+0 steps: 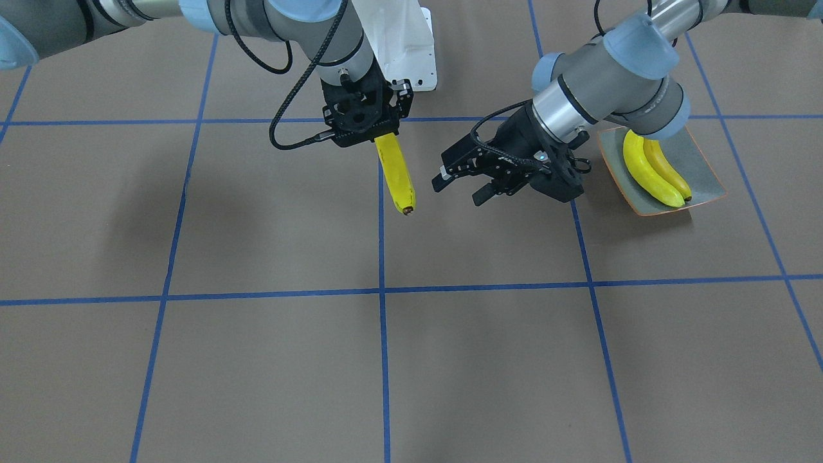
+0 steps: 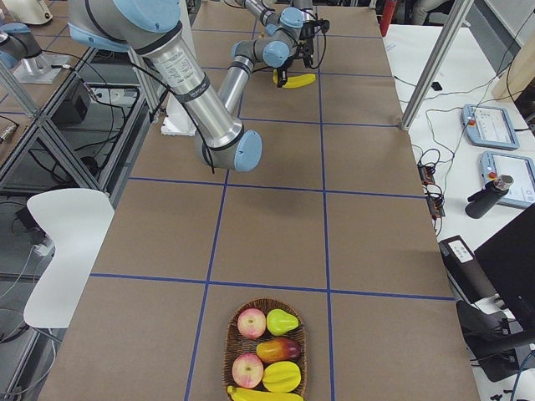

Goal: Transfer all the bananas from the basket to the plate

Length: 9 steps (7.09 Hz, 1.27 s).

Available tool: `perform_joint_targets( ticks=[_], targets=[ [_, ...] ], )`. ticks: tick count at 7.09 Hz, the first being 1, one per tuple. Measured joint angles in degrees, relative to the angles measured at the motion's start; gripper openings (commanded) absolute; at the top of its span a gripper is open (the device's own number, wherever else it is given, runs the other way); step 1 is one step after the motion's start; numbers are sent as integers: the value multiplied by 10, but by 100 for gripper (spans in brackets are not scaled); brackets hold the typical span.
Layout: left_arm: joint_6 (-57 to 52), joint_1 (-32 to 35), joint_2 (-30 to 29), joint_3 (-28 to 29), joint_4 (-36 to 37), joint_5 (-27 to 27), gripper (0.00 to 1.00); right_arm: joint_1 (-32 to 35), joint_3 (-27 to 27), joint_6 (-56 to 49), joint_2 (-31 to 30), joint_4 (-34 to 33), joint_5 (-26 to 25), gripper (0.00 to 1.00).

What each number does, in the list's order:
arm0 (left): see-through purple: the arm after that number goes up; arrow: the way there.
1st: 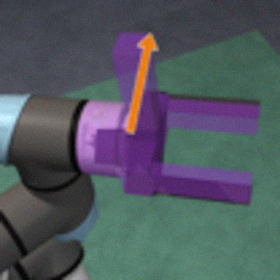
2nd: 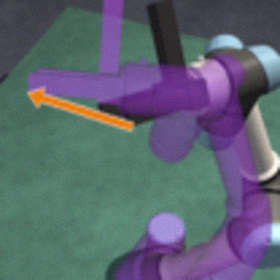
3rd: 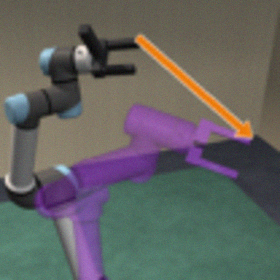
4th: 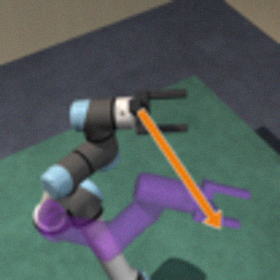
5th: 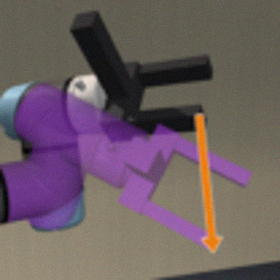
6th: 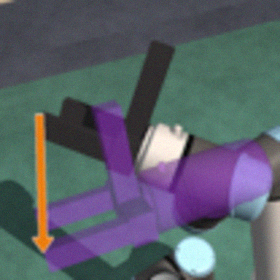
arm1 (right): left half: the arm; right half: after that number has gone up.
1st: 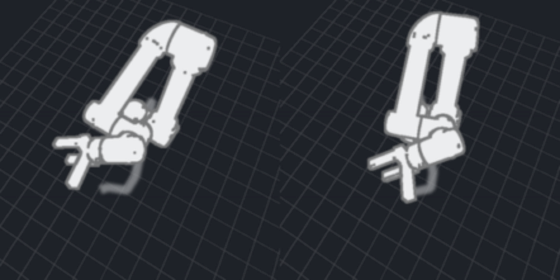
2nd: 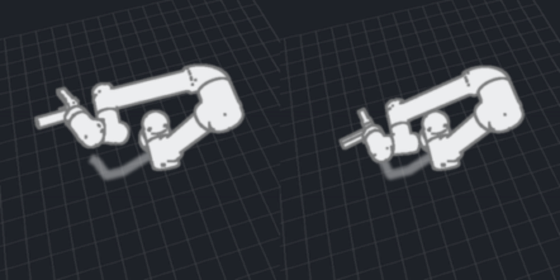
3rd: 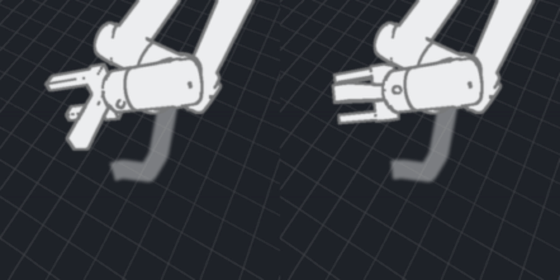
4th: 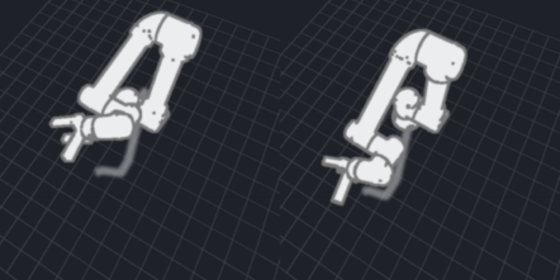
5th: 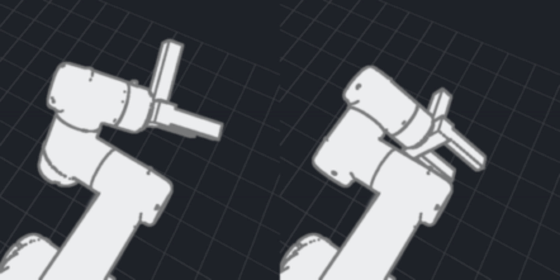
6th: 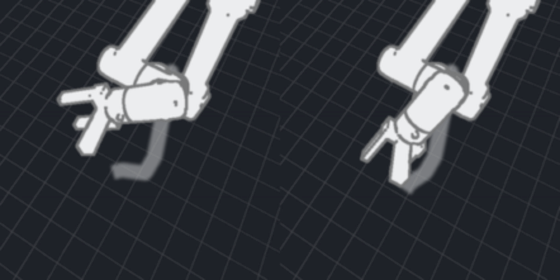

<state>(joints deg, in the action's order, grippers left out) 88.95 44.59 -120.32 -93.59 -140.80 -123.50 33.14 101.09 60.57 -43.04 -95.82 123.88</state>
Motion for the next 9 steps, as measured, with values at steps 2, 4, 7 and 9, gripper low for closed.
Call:
perform_joint_targets(
  ticks=[2,4,7,9],
  targets=[
    [0,-14,-10,-2,-1,0,100,-12,-14,9,1,44,-6,0],
    [0,-31,-16,-4,-1,0,100,-15,-25,21,1,73,-7,0],
    [-1,-49,-17,1,-1,2,100,-16,-26,23,1,79,-6,0],
    [-1,-57,-17,5,-1,3,93,-15,-24,23,1,80,-6,0]
  ],
)
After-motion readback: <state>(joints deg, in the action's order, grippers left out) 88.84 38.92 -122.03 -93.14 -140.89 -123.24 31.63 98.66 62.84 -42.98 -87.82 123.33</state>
